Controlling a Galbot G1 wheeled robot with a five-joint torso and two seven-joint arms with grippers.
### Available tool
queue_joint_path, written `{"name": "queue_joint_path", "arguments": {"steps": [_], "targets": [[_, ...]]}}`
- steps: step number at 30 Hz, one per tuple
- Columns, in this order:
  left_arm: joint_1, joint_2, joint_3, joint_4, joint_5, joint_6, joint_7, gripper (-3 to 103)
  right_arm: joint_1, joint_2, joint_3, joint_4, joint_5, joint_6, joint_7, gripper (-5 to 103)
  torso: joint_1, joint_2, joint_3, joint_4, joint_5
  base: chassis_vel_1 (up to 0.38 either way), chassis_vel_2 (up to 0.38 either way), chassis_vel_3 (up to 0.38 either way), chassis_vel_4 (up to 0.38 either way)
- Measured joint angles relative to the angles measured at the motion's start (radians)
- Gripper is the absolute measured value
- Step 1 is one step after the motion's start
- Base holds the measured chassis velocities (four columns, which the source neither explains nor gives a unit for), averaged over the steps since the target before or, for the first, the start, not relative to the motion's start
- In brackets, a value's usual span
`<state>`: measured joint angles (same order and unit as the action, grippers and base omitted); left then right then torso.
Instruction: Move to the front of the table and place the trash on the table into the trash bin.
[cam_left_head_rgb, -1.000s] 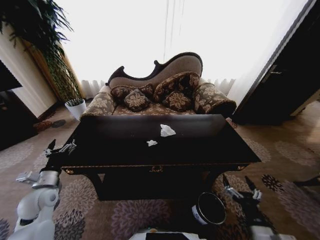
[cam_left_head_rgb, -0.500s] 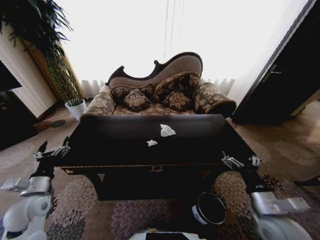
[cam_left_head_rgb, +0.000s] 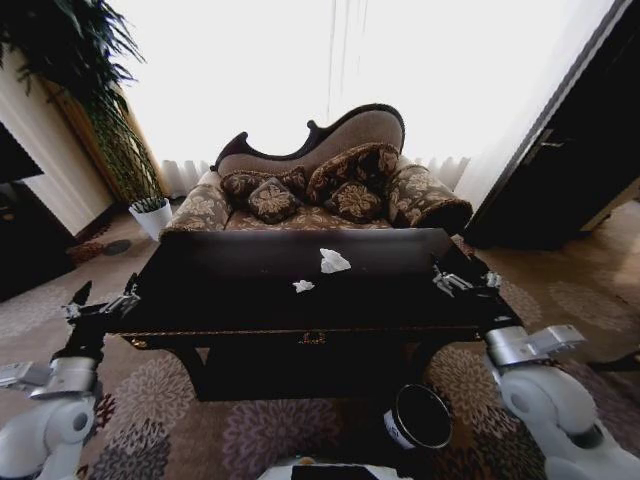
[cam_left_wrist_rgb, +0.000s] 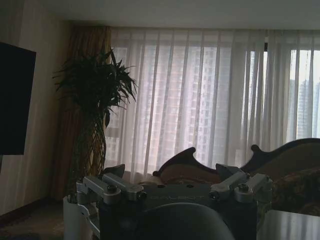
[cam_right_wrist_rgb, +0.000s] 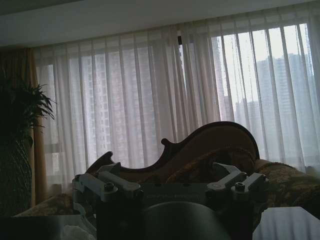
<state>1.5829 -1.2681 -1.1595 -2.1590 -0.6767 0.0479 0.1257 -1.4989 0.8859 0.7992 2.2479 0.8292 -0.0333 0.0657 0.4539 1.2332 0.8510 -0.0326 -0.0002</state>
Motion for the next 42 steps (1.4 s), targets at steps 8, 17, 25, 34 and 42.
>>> {"name": "queue_joint_path", "arguments": {"steps": [8,17,25,34,42], "targets": [[0.021,-0.026,0.009,0.016,0.052,-0.017,0.002,100,0.243,-0.174,-0.233,-0.209,0.043,-0.014,0.003,100,0.0,0.0,0.0,-0.0001,0.0001,0.0,0.0,0.0,0.0],[0.023,-0.043,0.013,0.035,0.078,-0.018,0.003,100,0.644,-0.317,-0.61,-0.369,0.125,-0.039,0.031,100,0.0,0.0,0.0,0.0001,0.0003,0.0,0.0,0.0,0.0],[0.013,-0.04,0.013,0.056,0.082,-0.018,0.003,100,0.867,-0.323,-0.851,-0.361,0.145,-0.075,0.041,100,0.0,0.0,0.0,0.0001,-0.0004,0.0,0.0,0.0,0.0],[0.009,-0.047,0.028,0.068,0.1,-0.017,0.003,100,0.986,-0.258,-1.032,-0.319,0.243,-0.133,0.15,100,0.0,0.0,0.0,0.0002,-0.0003,0.0,0.0,0.0,0.0],[0.018,-0.056,0.025,0.054,0.108,-0.013,0.003,100,1.03,-0.199,-1.154,-0.374,0.149,-0.137,0.163,100,0.0,0.0,0.0,0.0002,0.0001,0.0,0.0,0.0,0.0]]}}
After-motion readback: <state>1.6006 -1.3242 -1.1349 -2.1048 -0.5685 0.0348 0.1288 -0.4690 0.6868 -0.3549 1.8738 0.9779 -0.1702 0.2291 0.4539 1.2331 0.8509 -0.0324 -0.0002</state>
